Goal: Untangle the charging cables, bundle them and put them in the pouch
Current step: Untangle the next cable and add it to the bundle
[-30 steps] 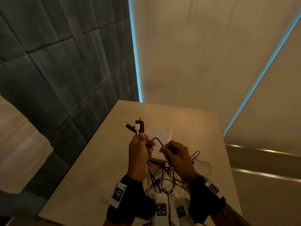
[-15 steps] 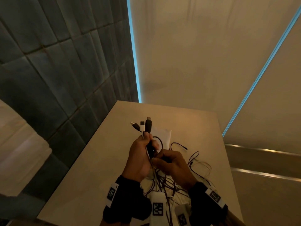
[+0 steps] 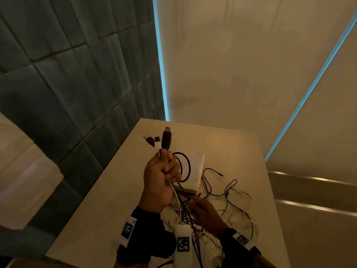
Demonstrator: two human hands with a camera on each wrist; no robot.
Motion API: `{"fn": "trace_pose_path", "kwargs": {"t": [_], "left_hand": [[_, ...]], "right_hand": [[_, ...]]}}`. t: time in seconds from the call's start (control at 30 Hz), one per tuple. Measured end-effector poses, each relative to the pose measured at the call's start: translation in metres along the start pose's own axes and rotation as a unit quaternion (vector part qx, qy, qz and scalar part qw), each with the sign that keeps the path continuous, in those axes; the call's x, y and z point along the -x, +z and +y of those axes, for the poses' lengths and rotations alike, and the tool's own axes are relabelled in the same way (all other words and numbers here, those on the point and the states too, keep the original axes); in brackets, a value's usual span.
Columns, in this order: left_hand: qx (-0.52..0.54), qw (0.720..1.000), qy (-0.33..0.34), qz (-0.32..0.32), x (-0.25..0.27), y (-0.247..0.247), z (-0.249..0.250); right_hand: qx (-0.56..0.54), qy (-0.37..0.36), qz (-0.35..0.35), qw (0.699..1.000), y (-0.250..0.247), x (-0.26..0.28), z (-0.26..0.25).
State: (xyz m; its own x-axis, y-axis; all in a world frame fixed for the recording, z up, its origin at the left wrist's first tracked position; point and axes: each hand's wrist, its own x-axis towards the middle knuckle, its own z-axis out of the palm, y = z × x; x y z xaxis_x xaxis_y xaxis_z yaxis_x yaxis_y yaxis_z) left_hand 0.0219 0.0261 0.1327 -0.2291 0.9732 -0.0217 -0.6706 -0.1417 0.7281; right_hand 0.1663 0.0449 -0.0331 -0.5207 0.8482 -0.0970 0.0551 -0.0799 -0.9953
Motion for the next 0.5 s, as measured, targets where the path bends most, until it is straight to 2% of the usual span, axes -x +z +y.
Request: {"fn": "trace_pose_path", "kwargs": {"t": [0.13, 0.23, 0.27, 0.33, 0.5], "left_hand": [[0.009, 0.999, 0.032, -0.007, -0.001, -0.002, 0.012], [-0.06, 0.997, 0.038, 0.035, -0.003, -0.006, 0.012], [-0.09, 0.994, 0.036, 0.053, -0.004, -0.007, 0.011], [-0.145, 0.986, 0.027, 0.084, -0.007, -0.008, 0.008], [-0.233, 0.961, -0.014, 0.147, -0.008, -0.006, -0.005]], "right_hand": [[0.04, 0.021, 0.019, 0.999, -0.009, 0.005, 0.022], [0.108, 0.034, 0.038, 0.993, -0.018, 0.004, 0.023], [0.122, 0.029, 0.051, 0.991, -0.02, 0.002, 0.016], [0.078, 0.008, 0.077, 0.994, -0.021, -0.003, -0.012], [-0.005, -0.071, 0.091, 0.993, -0.011, -0.015, -0.087]]}}
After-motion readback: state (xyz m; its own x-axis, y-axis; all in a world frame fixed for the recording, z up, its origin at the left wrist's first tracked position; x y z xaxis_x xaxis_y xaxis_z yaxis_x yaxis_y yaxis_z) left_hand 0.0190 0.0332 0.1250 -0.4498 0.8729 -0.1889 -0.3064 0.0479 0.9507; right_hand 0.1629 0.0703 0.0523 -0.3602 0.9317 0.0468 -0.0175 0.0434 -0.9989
